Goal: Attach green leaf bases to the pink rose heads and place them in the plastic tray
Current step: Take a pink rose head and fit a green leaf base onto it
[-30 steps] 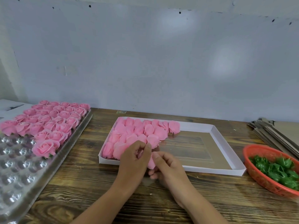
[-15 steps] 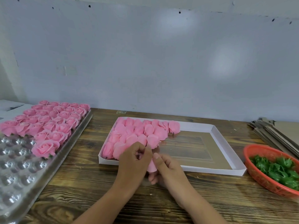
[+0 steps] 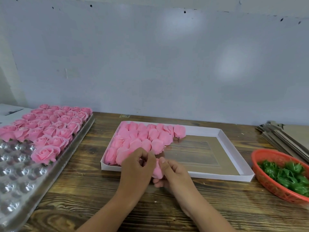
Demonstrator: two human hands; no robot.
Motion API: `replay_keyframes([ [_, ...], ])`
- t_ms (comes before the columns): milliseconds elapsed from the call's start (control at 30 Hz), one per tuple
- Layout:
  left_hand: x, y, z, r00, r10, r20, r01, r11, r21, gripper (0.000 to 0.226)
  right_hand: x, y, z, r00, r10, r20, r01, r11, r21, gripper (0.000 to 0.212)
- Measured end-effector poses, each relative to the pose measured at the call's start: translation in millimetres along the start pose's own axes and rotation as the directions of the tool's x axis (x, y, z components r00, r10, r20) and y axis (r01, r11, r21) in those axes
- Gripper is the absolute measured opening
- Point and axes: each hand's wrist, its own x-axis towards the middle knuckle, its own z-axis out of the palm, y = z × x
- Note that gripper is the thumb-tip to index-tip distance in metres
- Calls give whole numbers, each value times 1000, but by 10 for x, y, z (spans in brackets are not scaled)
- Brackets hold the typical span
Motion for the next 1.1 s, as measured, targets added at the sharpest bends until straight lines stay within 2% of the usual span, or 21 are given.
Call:
replay_keyframes([
  [133,-10,1,-3,1000,19,-19,-20,1000,-20,27,-6,-8,-20,999,35,36,-32,996,-83,53],
  [233,19,-32,-1,999,-41,-16,41,999,-23,30,-31,-50,-45,997,56,53,-43,974,-222,53],
  [300,54,-58,9,995,-101,-21,101,995,-22,31,-39,-117,-115,1000,-24,-7,19,931,-365,45],
  [333,67,-75,16,991,-132,-25,131,991,-20,32,-27,-172,-194,990,-119,-72,75,893,-445,36],
  [367,76,-90,22,987,-157,-28,156,988,-18,33,-7,-254,-306,962,-225,-155,116,850,-515,27],
  [433,85,-113,35,983,-182,-29,182,983,-18,32,37,-471,-631,849,-388,-359,97,782,-616,17],
  [500,81,-120,41,982,-187,-30,186,982,-22,31,51,-677,-1102,724,-458,-515,-65,699,-712,22],
  [533,80,-119,42,982,-185,-32,185,983,-24,31,40,-759,-1361,682,-451,-575,-184,656,-732,27],
  [600,77,-110,37,983,-180,-38,179,983,-32,31,1,-835,-1846,646,-335,-686,-445,565,-695,34],
  [667,74,-93,36,985,-168,-38,167,985,-36,31,6,-809,-2205,642,-129,-756,-640,452,-621,21],
  [700,69,-88,36,987,-159,-34,157,987,-40,30,36,-773,-2325,649,-20,-761,-688,413,-597,14],
  [800,50,-84,38,990,-143,-14,143,989,-39,27,158,-624,-2588,682,190,-706,-711,397,-580,32],
  [900,55,-114,42,989,-149,-12,148,988,-37,27,210,-605,-2837,681,273,-680,-720,419,-552,25],
  [1000,72,-139,47,986,-164,-23,164,986,-16,27,175,-588,-2910,682,293,-670,-731,265,-629,21],
  [1100,73,-137,48,985,-170,-26,169,985,-18,28,146,-506,-2900,718,172,-674,-693,84,-717,27],
])
